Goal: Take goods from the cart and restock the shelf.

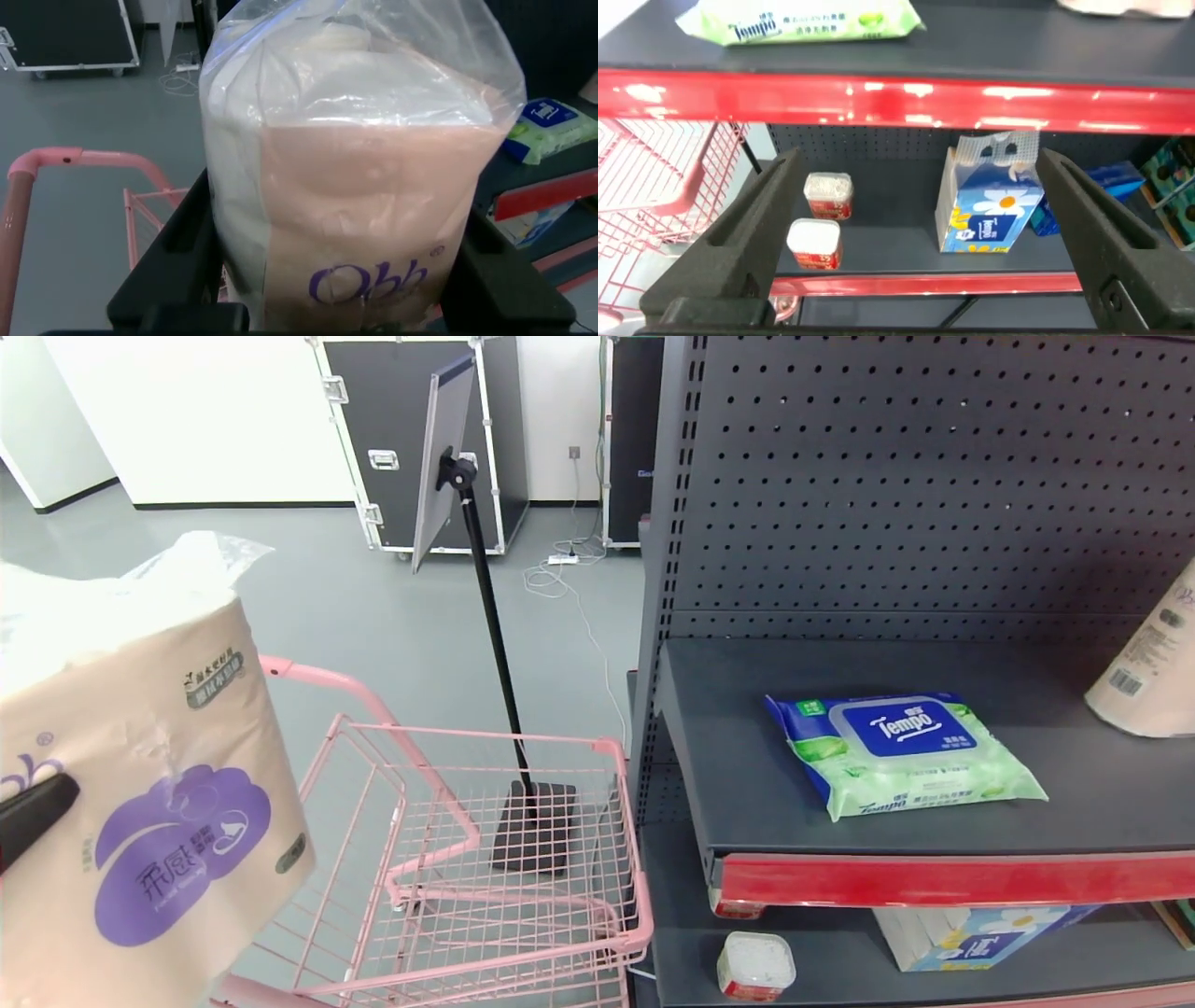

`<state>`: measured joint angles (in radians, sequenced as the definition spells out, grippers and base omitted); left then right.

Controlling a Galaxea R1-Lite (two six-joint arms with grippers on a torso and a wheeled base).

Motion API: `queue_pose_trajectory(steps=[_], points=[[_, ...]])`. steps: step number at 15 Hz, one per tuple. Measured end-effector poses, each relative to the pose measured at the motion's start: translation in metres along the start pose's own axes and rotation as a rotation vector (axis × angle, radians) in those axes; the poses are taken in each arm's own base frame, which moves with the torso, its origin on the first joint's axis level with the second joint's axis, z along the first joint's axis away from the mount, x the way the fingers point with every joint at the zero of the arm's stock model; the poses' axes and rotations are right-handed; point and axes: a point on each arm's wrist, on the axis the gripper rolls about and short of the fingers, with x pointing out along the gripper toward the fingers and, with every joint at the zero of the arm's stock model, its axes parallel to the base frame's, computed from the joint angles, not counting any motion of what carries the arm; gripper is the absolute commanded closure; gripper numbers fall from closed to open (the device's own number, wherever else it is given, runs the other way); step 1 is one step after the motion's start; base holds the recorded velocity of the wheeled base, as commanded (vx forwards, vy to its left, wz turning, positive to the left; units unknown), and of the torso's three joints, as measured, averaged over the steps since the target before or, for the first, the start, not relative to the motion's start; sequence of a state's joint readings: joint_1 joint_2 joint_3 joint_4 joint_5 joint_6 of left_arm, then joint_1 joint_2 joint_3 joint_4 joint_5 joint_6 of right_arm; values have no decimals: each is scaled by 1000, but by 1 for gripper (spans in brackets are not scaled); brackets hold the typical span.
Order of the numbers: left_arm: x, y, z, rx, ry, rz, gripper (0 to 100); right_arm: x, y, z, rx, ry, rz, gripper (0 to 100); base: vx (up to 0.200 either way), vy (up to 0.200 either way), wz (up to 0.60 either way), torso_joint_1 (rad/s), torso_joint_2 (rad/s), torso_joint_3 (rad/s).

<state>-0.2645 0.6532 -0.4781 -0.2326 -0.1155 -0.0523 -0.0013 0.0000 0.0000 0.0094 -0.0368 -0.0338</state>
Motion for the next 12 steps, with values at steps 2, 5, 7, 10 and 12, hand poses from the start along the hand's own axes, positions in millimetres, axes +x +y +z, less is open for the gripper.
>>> queue_pose_trajectory(steps=[2, 5, 7, 10, 12], points=[[0, 0, 1, 12, -1, 1, 100, 0, 0, 0, 0, 0, -1, 0, 0, 0, 0, 154, -371, -220], [1, 0, 1, 35, -2, 5, 100, 0, 0, 0, 2, -1, 3, 0, 0, 0, 0, 68, -177, -94], [1, 0, 1, 37, 0, 6, 100, 0, 0, 0, 2, -1, 2, 0, 0, -100, 0, 1, -6, -6], [2, 0, 1, 38, 0, 5, 100, 0, 0, 0, 2, -1, 3, 0, 0, -200, 0, -1, -5, -2], [2, 1, 1, 37, 3, 6, 100, 0, 0, 0, 1, 0, 6, 0, 0, -200, 0, 22, 2, -7]])
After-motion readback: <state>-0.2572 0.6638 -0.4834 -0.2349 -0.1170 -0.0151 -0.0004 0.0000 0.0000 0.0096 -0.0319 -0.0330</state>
